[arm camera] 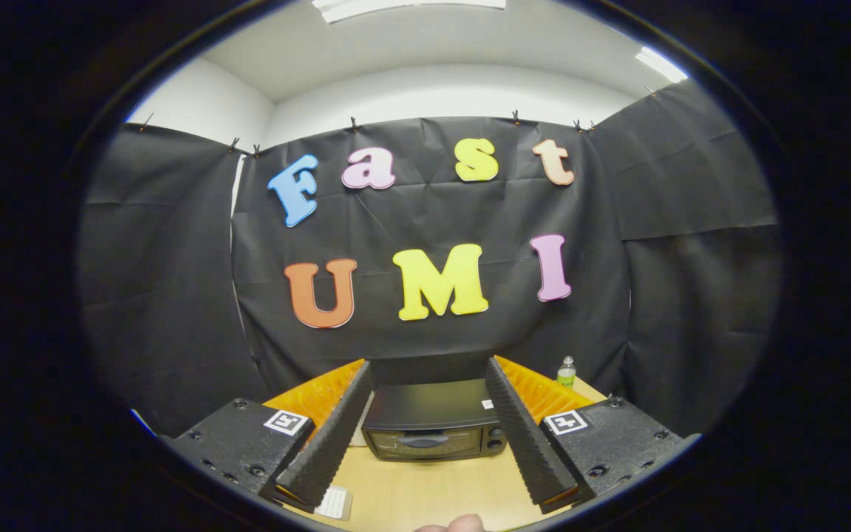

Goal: Open the toaster oven, put the food inside, and close the toaster oven door.

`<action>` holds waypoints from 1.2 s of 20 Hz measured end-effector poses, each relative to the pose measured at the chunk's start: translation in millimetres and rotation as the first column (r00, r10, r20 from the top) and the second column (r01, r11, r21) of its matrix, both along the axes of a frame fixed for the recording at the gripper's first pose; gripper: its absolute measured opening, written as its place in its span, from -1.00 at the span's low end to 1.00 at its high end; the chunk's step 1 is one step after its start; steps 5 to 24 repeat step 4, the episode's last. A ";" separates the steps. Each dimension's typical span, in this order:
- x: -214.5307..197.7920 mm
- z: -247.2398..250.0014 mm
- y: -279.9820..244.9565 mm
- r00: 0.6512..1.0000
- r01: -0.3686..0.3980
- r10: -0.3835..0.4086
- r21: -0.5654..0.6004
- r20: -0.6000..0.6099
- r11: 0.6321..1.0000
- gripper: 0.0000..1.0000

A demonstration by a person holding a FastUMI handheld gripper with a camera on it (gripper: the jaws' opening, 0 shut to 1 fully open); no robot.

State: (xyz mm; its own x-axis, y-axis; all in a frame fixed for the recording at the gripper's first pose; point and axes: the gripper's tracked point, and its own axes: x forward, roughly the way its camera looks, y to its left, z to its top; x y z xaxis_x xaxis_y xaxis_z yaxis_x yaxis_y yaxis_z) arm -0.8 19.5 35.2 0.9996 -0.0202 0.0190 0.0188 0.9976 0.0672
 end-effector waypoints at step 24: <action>1.3 0.5 3.5 1.000 -0.007 0.007 -0.006 -0.002 1.000 1.00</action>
